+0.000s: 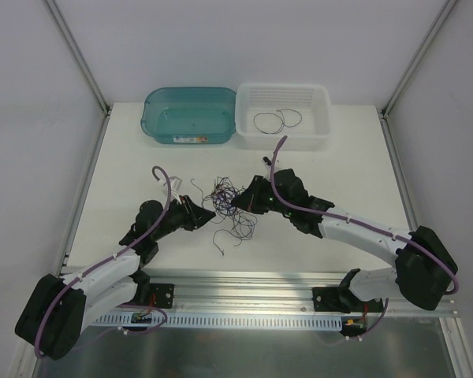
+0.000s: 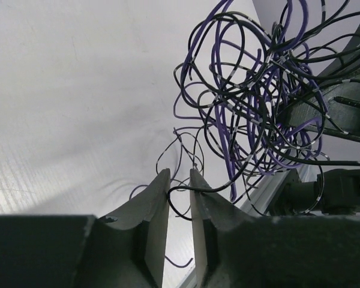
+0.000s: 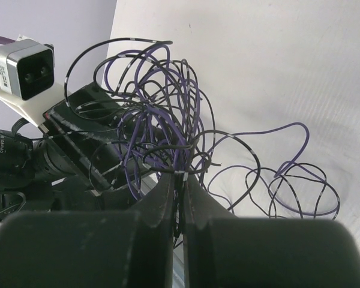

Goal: Untangle the cables

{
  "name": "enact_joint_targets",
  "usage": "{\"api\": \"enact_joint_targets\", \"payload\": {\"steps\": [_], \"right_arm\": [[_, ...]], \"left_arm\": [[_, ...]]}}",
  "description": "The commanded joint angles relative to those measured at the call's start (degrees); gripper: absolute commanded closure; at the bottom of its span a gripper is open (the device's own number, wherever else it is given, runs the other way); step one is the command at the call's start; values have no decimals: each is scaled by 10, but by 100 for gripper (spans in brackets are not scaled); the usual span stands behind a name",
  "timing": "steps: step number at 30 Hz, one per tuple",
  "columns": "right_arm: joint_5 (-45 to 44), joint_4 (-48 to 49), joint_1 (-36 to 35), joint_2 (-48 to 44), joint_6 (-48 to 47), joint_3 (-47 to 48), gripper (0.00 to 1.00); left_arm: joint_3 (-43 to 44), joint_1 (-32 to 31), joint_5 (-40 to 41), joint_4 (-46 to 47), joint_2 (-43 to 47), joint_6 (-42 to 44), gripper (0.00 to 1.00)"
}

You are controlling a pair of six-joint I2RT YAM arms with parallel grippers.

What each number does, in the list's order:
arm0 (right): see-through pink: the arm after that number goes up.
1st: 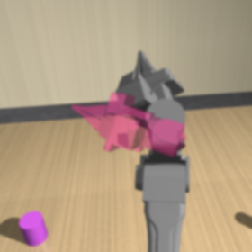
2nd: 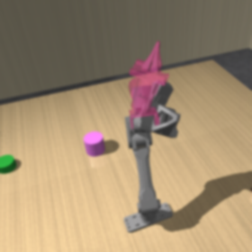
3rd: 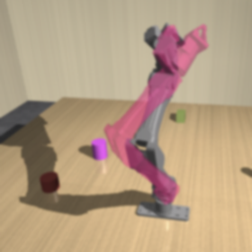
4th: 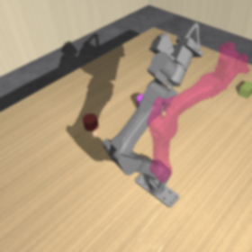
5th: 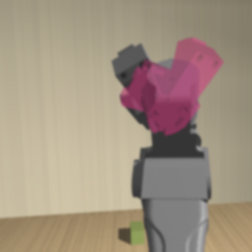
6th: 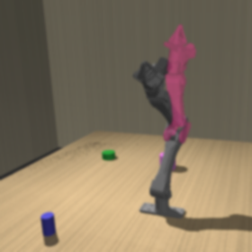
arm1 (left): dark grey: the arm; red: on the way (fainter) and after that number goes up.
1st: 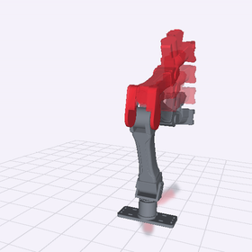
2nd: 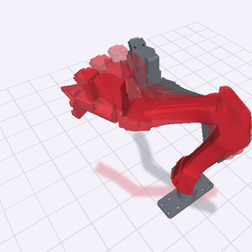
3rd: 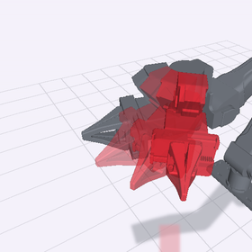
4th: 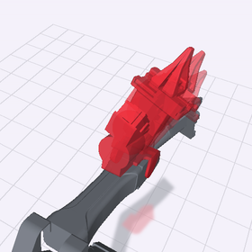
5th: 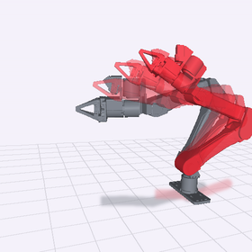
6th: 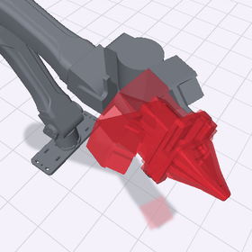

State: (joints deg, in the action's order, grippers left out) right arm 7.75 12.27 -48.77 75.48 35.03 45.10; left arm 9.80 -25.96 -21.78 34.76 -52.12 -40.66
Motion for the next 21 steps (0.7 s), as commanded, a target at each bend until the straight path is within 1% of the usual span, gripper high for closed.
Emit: {"api": "enact_joint_targets", "payload": {"steps": [1,4,7,8,10,11,12,14,15,17,18,21], "right_arm": [[-7,31,0,-10,4,0,99],[-26,4,2,-15,-15,-6,99],[-66,-34,7,-24,-27,-12,99],[-73,-64,17,-33,-30,-17,99],[-124,-94,28,-46,-41,-24,99],[-144,-137,36,-61,-48,-28,99],[-189,-161,42,-68,-63,-29,99],[-228,-223,60,-82,-76,-28,99],[-263,-241,65,-95,-83,-30,99],[-295,-291,84,-109,-97,-32,99],[-325,-305,90,-120,-102,-33,99],[-373,-357,117,-137,-121,-36,99]], "left_arm": [[-7,-6,24,43,12,-29,83],[-12,-6,45,26,37,-34,100],[-4,-7,78,-27,67,-26,100],[9,-6,92,-86,76,-17,100],[28,-6,121,-150,102,-5,100],[49,-6,156,-219,112,3,100],[57,-6,171,-244,120,8,100],[83,-5,216,-324,141,11,100],[91,-5,243,-345,146,11,100],[115,-5,273,-388,156,15,100],[122,-6,280,-418,156,17,100],[152,-5,307,-465,156,23,100]]}}
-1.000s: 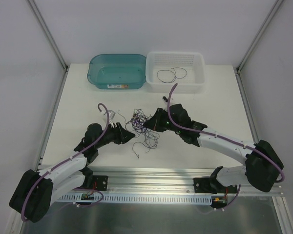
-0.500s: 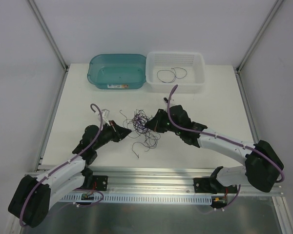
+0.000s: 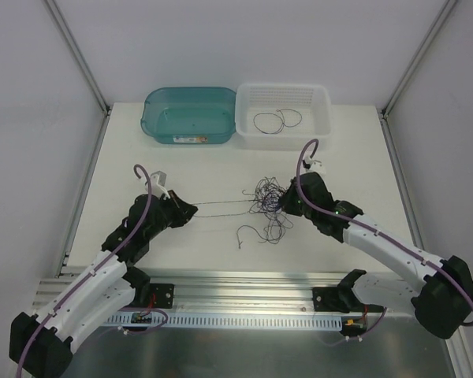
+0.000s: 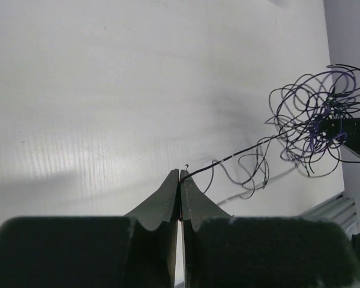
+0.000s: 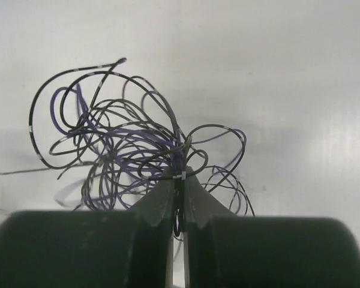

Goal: Untangle the cables

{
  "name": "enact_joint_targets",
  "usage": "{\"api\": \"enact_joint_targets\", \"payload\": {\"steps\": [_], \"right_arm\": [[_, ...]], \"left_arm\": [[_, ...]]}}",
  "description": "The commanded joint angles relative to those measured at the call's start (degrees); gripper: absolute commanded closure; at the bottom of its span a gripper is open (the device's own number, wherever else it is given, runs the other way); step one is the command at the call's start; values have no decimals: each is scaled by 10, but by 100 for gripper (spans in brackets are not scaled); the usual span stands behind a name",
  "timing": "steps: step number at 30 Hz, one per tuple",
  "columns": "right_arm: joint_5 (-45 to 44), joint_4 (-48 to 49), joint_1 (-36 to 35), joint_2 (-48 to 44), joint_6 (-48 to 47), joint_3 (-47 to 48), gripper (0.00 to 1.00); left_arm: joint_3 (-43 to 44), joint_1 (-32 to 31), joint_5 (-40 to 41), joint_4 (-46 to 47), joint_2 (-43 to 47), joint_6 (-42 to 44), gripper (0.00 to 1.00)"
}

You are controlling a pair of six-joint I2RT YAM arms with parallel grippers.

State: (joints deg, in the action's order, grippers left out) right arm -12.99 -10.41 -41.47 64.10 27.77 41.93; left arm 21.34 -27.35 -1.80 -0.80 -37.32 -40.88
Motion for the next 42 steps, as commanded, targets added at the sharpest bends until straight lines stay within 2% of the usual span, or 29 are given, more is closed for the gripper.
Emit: {"api": "enact_joint_targets", "payload": {"steps": [1,5,12,14,17,18,20,23,28,31,33,34,38,40,42], "right_arm": [[-169,-140,54,-31,-53,-8,99],[-155,-169,130,-61,-69,-26,99],[-116,-191,220,-109,-104,-35,99],[-109,-199,244,-114,-108,-35,99],[-67,-199,282,-118,-114,-39,99],[-43,-200,291,-121,-116,-41,99],[-35,-203,309,-124,-118,-43,99],[-29,-213,329,-122,-126,-41,99],[-9,-221,354,-111,-135,-41,99],[5,-222,356,-114,-140,-38,99],[28,-218,354,-114,-146,-39,99],[38,-210,354,-111,-148,-40,99],[72,-204,354,-85,-154,-44,99],[89,-203,352,-70,-163,-42,94],[123,-202,345,-60,-172,-35,79]], "left_arm": [[52,9,116,-122,8,29,100],[106,10,160,-183,3,57,100],[231,34,253,-284,-15,120,100],[272,65,257,-298,-28,146,100],[324,120,214,-308,-50,186,100],[337,156,204,-311,-56,193,100],[368,181,199,-313,-70,213,100],[416,202,213,-325,-96,237,100],[469,224,285,-347,-136,274,100],[458,227,312,-349,-145,287,100],[445,227,271,-345,-142,286,100],[427,227,224,-341,-138,284,100],[364,227,167,-297,-126,299,100],[315,227,134,-268,-111,306,100],[268,228,79,-226,-97,306,100]]}}
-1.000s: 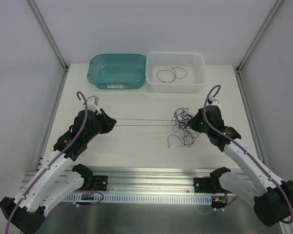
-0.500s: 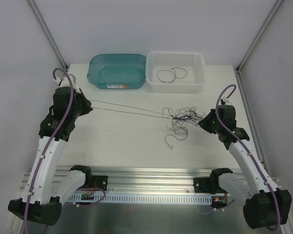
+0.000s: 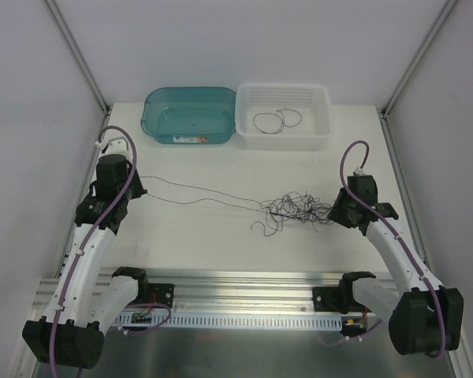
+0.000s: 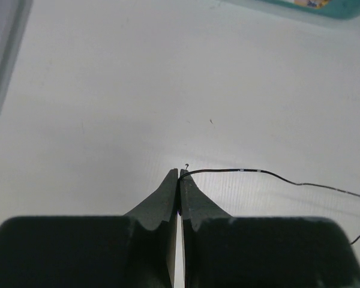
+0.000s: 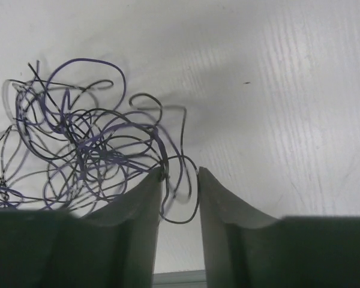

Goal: Untangle the cables

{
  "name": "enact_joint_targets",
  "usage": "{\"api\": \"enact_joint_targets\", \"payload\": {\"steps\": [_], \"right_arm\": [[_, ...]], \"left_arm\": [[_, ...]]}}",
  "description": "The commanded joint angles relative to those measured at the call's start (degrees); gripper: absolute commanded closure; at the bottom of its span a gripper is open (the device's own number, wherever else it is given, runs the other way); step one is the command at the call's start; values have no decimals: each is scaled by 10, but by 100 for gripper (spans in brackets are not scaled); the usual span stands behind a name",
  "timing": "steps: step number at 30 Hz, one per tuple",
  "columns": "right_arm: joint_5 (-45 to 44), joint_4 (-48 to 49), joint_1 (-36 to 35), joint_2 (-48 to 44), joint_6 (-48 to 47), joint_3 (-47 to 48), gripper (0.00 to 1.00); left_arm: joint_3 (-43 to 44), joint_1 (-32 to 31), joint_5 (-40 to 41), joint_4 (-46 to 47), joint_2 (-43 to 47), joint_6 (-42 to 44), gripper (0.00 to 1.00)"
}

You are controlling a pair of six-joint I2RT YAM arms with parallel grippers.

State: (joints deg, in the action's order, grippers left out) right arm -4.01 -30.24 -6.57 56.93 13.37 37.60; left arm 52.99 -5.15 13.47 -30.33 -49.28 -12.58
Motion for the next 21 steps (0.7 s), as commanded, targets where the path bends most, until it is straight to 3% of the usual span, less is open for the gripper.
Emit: {"api": "enact_joint_targets", "payload": {"steps": [1,4,6,13,19,21], "right_arm": [[35,-6,-23,10,-33,12,63],[23,-18,-86,-2,-44,44,36],[-14,-31,-122,-5,-45,68,27],[-72,-10,-286,44,-14,144,25],[-149,-6,-410,207,4,235,24],[-183,-16,-422,274,32,272,25]], "left_arm": [[-62,5,-97,83,26,24,100],[-89,5,-154,108,30,25,100],[-90,5,-182,113,27,27,100],[-98,5,-222,119,28,21,100],[-104,5,-201,120,35,20,100],[-105,5,-188,120,39,19,100]]}}
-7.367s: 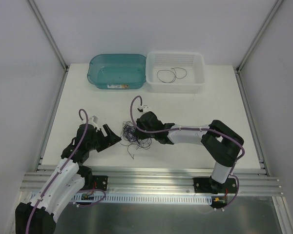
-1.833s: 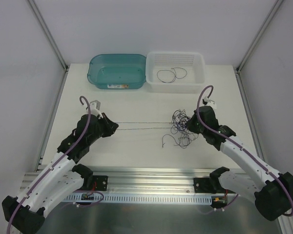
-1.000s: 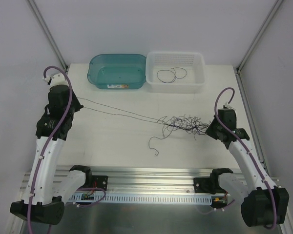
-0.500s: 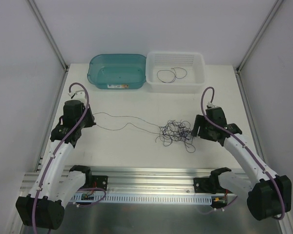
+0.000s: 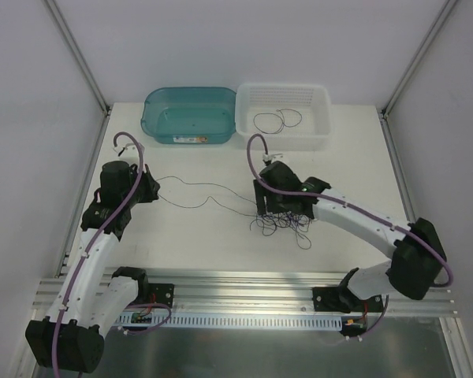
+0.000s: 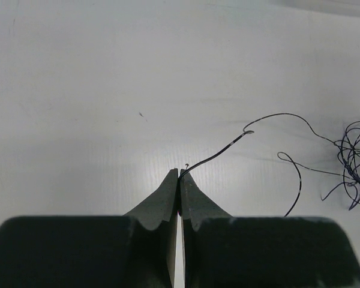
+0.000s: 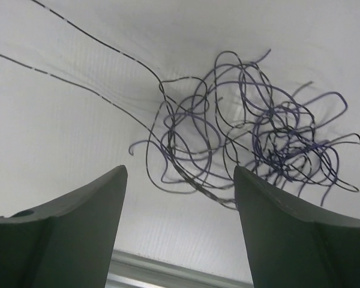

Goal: Untangle the cables

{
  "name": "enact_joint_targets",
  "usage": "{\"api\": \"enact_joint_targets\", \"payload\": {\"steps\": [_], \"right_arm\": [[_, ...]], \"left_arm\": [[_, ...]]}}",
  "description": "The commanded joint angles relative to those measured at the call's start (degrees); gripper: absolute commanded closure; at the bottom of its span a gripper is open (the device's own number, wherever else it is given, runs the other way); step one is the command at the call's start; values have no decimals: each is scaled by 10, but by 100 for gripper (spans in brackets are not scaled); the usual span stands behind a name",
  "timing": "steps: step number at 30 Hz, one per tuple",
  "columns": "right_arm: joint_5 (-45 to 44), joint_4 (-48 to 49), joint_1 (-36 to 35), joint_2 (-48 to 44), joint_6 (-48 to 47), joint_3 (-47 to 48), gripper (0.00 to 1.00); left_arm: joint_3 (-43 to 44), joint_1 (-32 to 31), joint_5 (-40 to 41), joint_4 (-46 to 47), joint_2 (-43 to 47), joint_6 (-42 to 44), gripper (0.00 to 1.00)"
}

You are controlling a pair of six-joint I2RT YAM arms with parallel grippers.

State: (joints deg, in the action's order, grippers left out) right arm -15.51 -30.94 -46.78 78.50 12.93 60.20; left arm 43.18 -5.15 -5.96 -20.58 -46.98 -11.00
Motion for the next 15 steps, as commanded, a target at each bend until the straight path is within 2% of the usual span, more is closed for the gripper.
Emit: {"api": "enact_joint_targets", "payload": {"steps": [1,5,8,11,12,14,15], "right_arm": [[-79,-7,-30,76,46,55,25],[-124,-9,-40,161,82,90,27],[-124,-7,-39,216,83,109,32],[-142,-23,-39,252,86,119,41],[-151,-34,-38,255,86,118,49],[-173,-44,-32,246,87,101,56],[-180,-52,-21,239,86,91,63]], "left_arm": [[-8,5,16,22,18,1,100],[-10,6,38,22,23,-2,100],[-11,6,55,19,26,-3,100],[-11,8,78,17,36,-9,100],[-13,9,93,15,38,-13,100],[-12,19,108,9,42,-17,100],[-11,23,115,6,41,-22,100]]}}
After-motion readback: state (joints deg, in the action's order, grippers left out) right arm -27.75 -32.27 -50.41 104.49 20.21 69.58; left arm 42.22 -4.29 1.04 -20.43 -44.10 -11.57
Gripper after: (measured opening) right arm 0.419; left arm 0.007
